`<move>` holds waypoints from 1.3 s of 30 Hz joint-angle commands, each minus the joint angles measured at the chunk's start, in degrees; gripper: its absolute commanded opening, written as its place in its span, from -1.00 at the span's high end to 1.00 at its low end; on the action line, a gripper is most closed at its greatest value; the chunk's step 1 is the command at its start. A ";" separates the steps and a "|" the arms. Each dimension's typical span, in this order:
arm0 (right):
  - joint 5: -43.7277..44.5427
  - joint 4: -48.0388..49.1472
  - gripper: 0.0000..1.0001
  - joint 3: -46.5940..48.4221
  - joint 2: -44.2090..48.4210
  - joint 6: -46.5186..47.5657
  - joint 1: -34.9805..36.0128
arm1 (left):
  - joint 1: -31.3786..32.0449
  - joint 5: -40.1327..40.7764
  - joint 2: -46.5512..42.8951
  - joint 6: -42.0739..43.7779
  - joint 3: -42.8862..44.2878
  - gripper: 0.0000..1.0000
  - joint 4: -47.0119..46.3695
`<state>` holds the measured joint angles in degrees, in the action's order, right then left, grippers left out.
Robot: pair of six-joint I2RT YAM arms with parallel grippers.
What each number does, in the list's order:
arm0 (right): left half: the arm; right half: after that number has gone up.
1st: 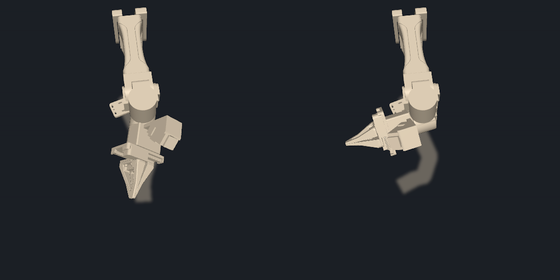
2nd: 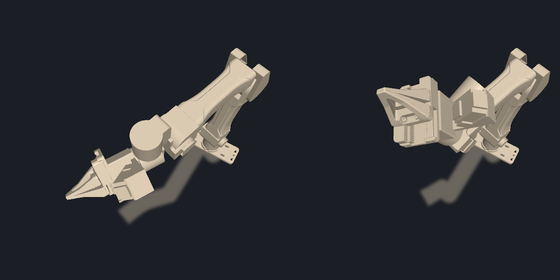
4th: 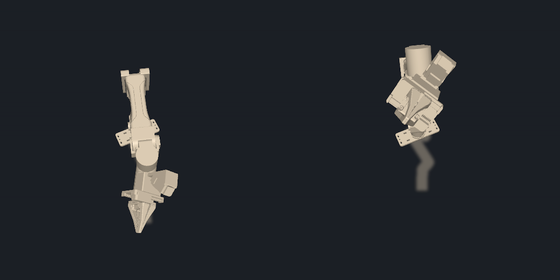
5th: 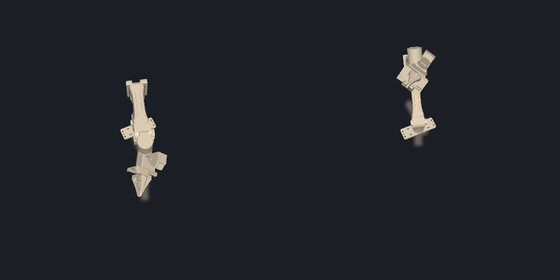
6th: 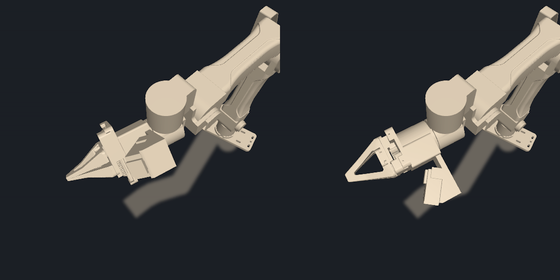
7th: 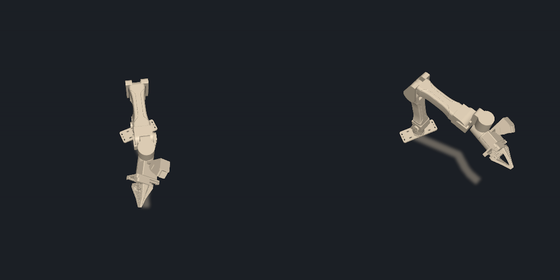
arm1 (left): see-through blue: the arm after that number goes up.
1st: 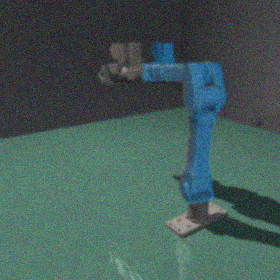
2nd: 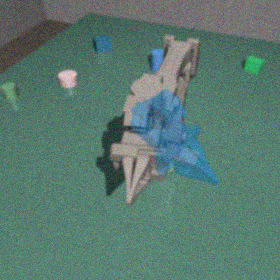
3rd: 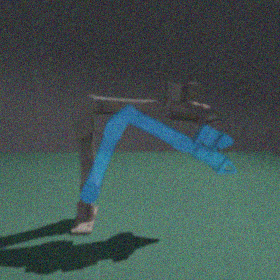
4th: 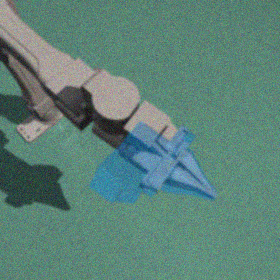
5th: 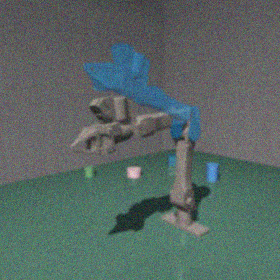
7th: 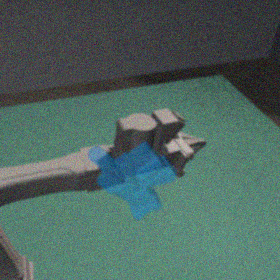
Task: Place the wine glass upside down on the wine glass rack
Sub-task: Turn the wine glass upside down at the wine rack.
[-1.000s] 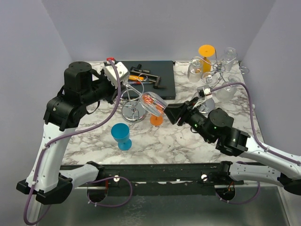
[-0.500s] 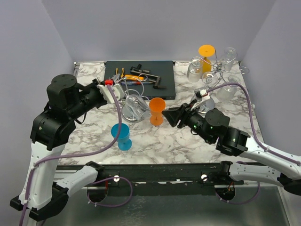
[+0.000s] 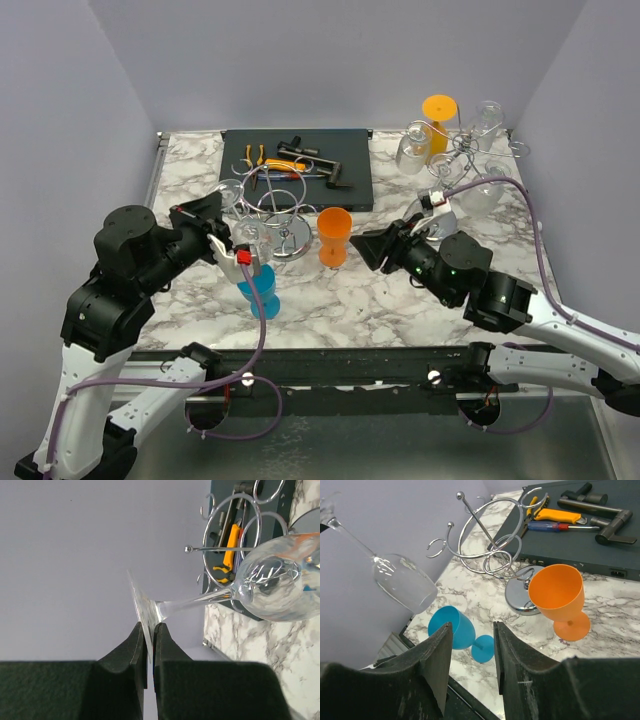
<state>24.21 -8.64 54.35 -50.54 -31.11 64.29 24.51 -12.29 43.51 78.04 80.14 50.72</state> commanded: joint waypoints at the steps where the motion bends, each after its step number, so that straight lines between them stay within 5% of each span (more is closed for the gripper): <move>1: 1.97 -0.95 0.15 0.47 1.58 -0.22 0.14 | 0.36 2.81 -2.31 11.84 -2.83 1.00 -4.46; 12: 2.46 -1.03 0.21 -2.06 5.07 -1.13 0.14 | 0.36 7.30 -3.27 20.87 -4.55 1.00 -0.93; 22: 2.42 -0.33 0.24 -3.08 6.40 -1.18 0.15 | 0.38 10.60 -1.86 19.45 -5.45 1.00 4.27; 39: 2.82 -0.67 0.25 -2.70 6.76 -1.01 0.13 | 0.36 13.43 2.03 19.99 -11.79 1.00 0.14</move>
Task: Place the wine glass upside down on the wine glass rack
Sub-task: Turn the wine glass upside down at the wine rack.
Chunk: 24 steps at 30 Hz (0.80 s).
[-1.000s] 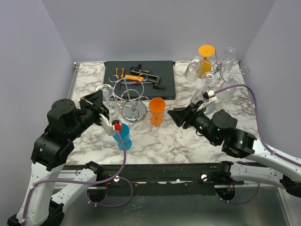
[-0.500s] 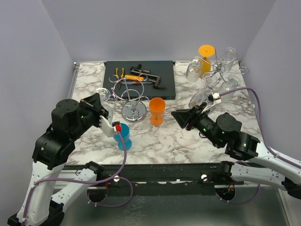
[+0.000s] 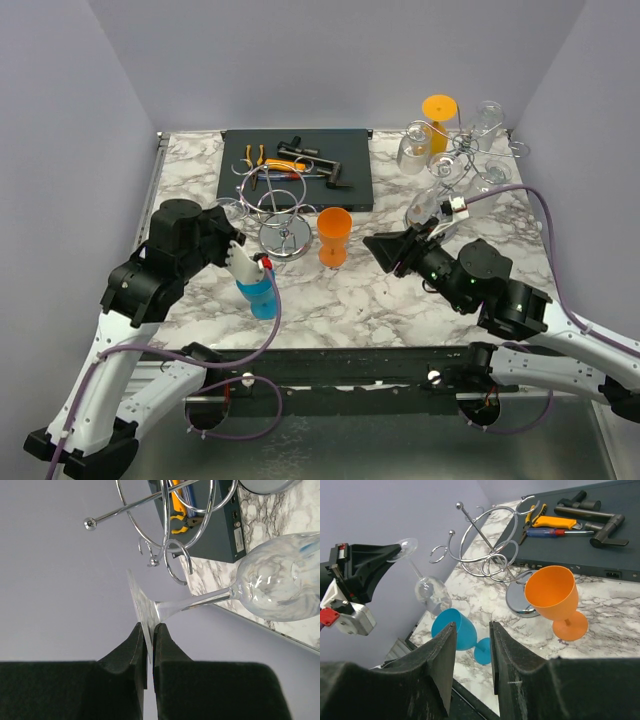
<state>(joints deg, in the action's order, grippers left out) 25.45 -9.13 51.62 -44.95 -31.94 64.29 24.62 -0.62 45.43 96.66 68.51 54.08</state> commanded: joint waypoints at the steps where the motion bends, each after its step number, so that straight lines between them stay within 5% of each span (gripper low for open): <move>1: 1.65 -0.28 0.25 -0.08 1.26 -0.23 0.13 | 0.25 1.93 0.26 1.55 -0.42 1.00 -3.65; 24: 2.38 -1.94 0.30 2.14 -0.02 -1.38 0.17 | -0.80 3.96 4.14 4.59 -2.07 1.00 -8.17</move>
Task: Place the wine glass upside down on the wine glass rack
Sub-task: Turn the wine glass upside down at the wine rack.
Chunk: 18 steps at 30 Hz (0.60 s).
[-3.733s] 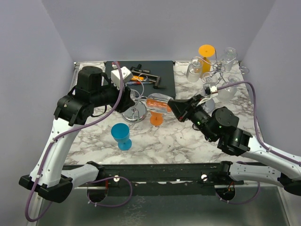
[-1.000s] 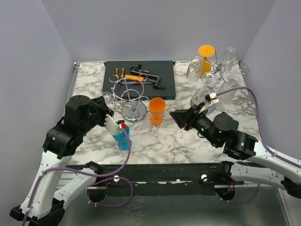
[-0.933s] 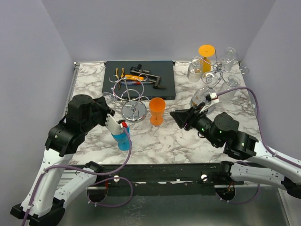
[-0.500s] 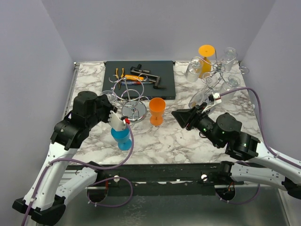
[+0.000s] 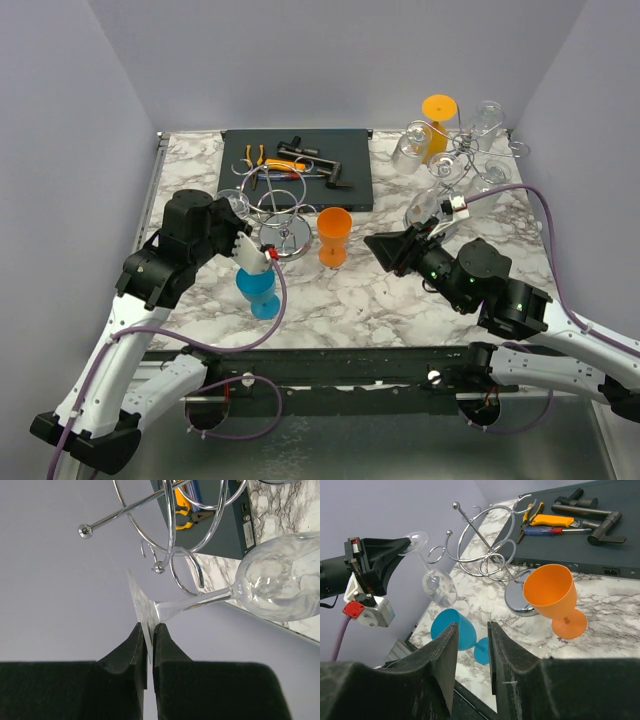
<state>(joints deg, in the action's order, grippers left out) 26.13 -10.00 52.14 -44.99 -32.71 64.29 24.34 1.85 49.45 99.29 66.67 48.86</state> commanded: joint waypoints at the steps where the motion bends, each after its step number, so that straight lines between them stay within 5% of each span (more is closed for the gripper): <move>1: 1.68 -1.10 0.30 1.67 0.08 -0.62 0.13 | -0.60 1.34 0.28 1.94 -0.23 1.00 -3.29; 18: 2.51 -1.16 0.33 0.27 1.82 -1.14 0.15 | -1.00 -0.77 2.64 3.45 -2.40 1.00 -8.05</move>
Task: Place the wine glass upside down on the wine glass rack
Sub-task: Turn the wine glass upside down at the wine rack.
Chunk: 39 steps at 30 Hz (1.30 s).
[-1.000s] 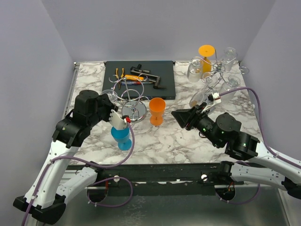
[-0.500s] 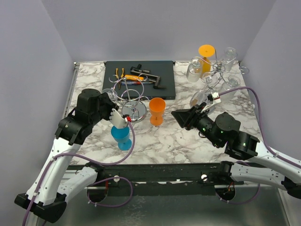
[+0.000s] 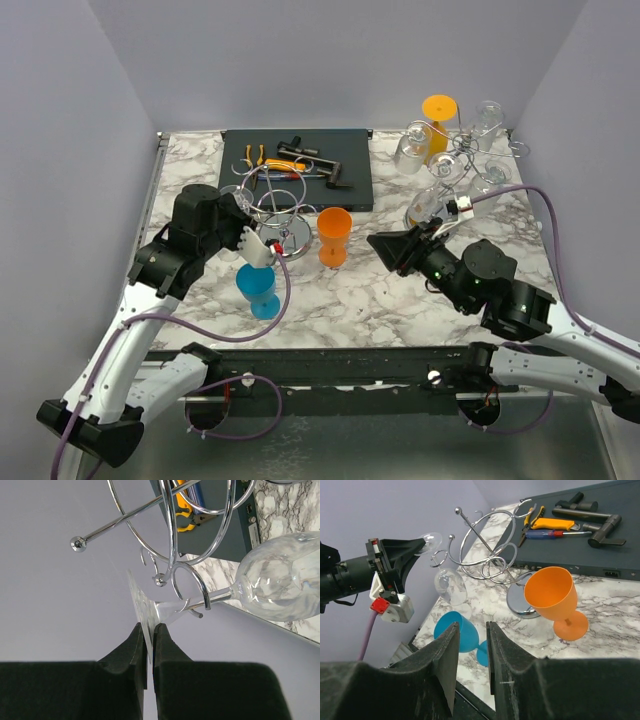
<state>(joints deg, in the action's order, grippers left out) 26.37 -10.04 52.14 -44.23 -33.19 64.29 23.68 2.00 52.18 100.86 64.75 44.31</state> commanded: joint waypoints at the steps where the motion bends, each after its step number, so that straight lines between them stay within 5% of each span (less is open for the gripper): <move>1: 2.37 -1.11 0.33 0.28 1.08 -0.68 0.13 | -0.30 -1.09 0.02 1.89 -0.59 1.00 -3.68; 12: 2.86 -0.82 0.35 0.23 1.15 -0.64 0.20 | -0.30 -4.04 1.06 5.24 -1.95 0.82 -3.94; 18: 3.33 -0.81 0.36 0.03 1.69 -0.69 0.16 | -0.31 -4.28 0.62 6.28 -2.25 0.43 -1.85; 28: 3.44 -0.22 0.37 -0.23 2.19 -0.57 0.15 | -0.30 -4.20 1.03 5.74 0.79 0.10 3.74; 32: 3.36 -0.24 0.37 -0.18 2.39 -0.61 0.15 | -0.30 -4.28 0.74 6.10 1.51 -0.09 5.91; 33: 3.33 -0.24 0.37 -0.16 2.35 -0.57 0.18 | -0.29 -4.22 0.68 6.10 1.66 -0.28 6.33; 39: 2.97 -0.06 0.37 0.08 2.22 -0.31 0.17 | -0.28 -4.20 0.45 5.28 2.13 -0.49 7.61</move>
<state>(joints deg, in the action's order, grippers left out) 28.05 -10.04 52.12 -42.41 -33.43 64.29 23.64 -0.86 53.30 105.91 65.25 49.04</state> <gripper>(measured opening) 0.318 0.721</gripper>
